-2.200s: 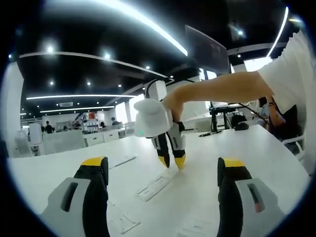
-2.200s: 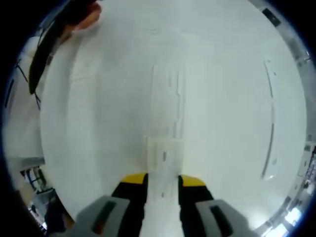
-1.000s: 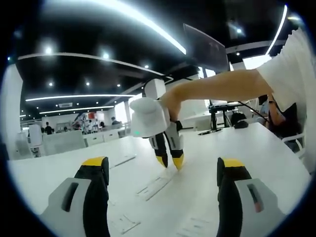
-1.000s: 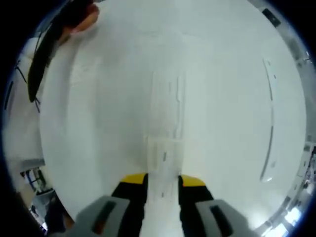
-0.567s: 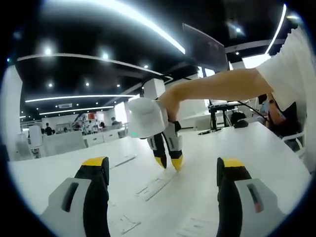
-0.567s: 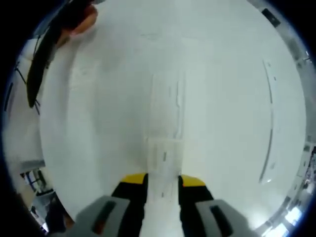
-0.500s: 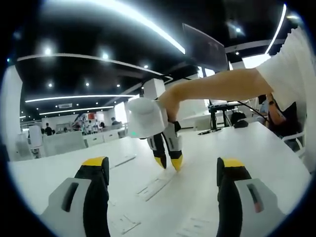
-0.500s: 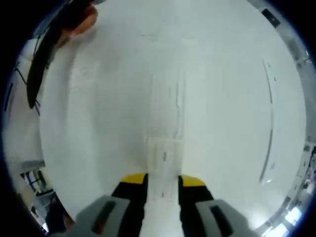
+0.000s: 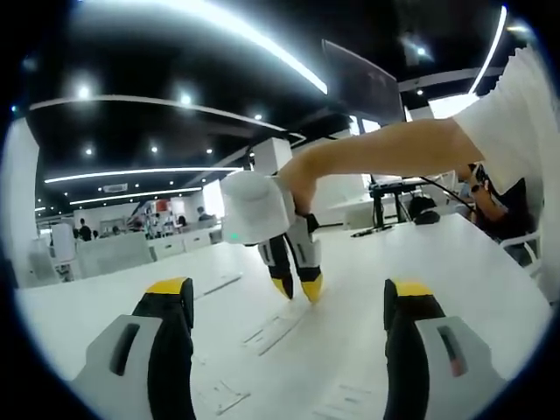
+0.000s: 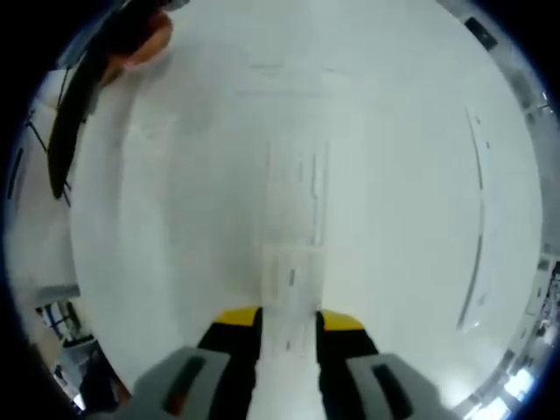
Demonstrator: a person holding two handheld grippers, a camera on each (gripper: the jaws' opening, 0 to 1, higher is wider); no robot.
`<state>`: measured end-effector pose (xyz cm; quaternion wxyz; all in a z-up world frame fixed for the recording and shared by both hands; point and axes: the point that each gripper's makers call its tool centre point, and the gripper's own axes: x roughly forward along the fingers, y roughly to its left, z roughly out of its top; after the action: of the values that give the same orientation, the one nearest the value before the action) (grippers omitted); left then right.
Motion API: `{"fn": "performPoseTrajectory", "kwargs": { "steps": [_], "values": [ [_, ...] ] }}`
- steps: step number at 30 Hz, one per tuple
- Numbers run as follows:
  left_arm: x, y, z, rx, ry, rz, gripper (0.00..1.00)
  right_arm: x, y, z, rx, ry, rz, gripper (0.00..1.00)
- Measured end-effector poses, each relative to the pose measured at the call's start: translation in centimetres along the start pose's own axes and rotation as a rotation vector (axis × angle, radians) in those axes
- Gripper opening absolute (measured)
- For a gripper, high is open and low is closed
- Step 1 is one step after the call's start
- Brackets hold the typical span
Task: Locate the socket holder cover, grip the socket holder cover, clip it into the socket holder slot.
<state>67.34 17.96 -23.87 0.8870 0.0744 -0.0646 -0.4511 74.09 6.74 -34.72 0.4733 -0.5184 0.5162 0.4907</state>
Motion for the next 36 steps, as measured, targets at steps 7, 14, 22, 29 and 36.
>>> {"fn": "performPoseTrajectory", "kwargs": {
  "steps": [7,14,22,29,36],
  "values": [
    [0.0,-0.2,0.2,-0.008,-0.011,-0.007,0.90,0.0,-0.2,0.2,0.002,-0.007,0.001,0.26],
    [0.1,-0.3,0.0,0.001,-0.002,-0.007,0.90,0.0,-0.1,0.7,0.002,-0.015,0.001,0.26],
    [0.1,-0.4,-0.1,0.003,0.001,-0.010,0.90,0.0,0.1,1.0,0.006,-0.016,-0.002,0.26],
    [0.0,-0.5,-0.1,0.009,0.003,-0.009,0.90,-0.1,0.0,1.2,0.008,-0.019,0.002,0.26],
    [0.0,-0.5,-0.2,0.014,0.006,-0.009,0.89,-0.1,0.2,1.3,0.014,-0.022,0.002,0.26]
  ]
}}
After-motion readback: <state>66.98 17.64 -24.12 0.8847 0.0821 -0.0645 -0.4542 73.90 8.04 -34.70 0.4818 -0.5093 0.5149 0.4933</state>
